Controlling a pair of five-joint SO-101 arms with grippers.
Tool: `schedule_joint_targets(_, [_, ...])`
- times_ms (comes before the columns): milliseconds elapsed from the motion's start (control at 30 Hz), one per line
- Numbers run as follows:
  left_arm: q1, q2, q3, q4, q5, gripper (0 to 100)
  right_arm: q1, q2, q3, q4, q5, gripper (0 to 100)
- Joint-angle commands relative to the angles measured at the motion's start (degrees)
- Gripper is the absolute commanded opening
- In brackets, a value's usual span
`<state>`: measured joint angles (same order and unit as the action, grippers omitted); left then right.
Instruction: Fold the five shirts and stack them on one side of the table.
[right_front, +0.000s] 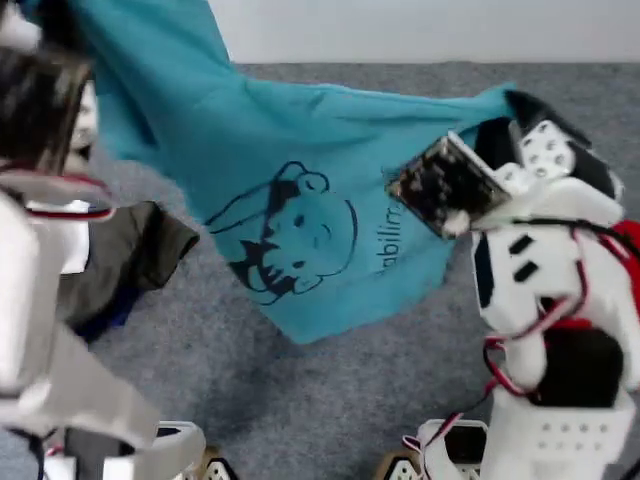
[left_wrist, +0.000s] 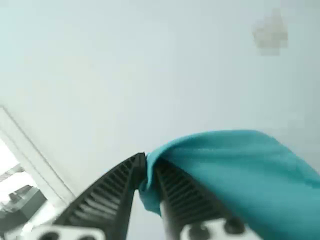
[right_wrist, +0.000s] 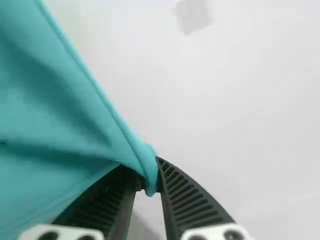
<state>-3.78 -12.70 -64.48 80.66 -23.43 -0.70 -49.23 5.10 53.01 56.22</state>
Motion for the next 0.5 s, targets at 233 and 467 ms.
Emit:
schedule_joint_targets(233, [0.18,-6.59,-0.84,1.23,-10.02,1,9.54,-7.52,-0.44,-5.49,6.77,1.0])
schedule_joint_targets(467, [0.18,-7.12,-1.27,1.49,-12.66,1,11.03,-9.45,-0.26,-5.14,6.77,1.0])
